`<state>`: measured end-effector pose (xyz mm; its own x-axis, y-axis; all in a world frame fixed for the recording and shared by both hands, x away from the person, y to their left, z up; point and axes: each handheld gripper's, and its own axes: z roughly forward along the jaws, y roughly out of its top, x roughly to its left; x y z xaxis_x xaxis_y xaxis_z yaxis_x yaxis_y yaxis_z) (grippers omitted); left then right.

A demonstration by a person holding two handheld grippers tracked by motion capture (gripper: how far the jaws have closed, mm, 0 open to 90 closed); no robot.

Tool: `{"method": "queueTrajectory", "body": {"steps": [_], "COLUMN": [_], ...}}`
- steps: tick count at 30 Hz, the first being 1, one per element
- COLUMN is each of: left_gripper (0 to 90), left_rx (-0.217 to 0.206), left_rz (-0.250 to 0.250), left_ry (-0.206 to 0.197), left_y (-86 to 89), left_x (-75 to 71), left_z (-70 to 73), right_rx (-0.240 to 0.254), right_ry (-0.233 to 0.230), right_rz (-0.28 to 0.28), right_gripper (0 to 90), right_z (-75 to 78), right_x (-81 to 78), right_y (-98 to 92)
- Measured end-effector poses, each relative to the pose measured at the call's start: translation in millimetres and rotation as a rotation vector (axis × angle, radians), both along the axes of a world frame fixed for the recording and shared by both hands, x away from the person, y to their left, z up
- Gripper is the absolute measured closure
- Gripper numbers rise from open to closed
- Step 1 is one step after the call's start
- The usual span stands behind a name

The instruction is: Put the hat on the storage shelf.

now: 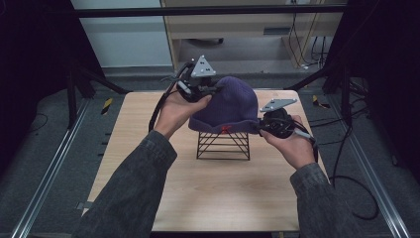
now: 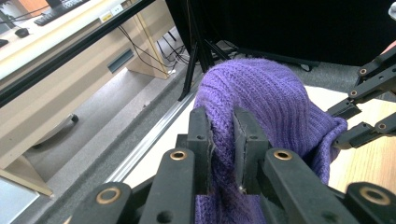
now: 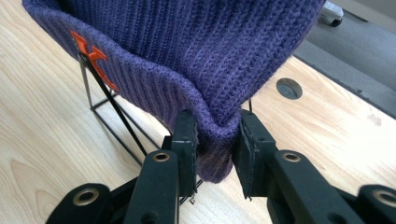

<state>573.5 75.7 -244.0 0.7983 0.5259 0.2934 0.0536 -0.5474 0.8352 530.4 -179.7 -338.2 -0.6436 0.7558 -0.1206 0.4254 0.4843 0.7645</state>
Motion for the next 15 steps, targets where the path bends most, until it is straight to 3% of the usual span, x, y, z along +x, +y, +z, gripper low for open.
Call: {"method": "queueTrajectory", "body": {"steps": [15], "left_gripper": [78.4], "left_rx": [0.022], "left_rz": [-0.01], "left_ry": [0.029], "left_y": [-2.7], "left_x": [-0.5], "left_z": [-22.6], "right_rx": [-0.023], "right_ry": [0.034], "right_rz": [-0.017], "right_gripper": [70.3], "right_z": [-22.3], "right_x": [4.3], "right_y": [-4.0]}}
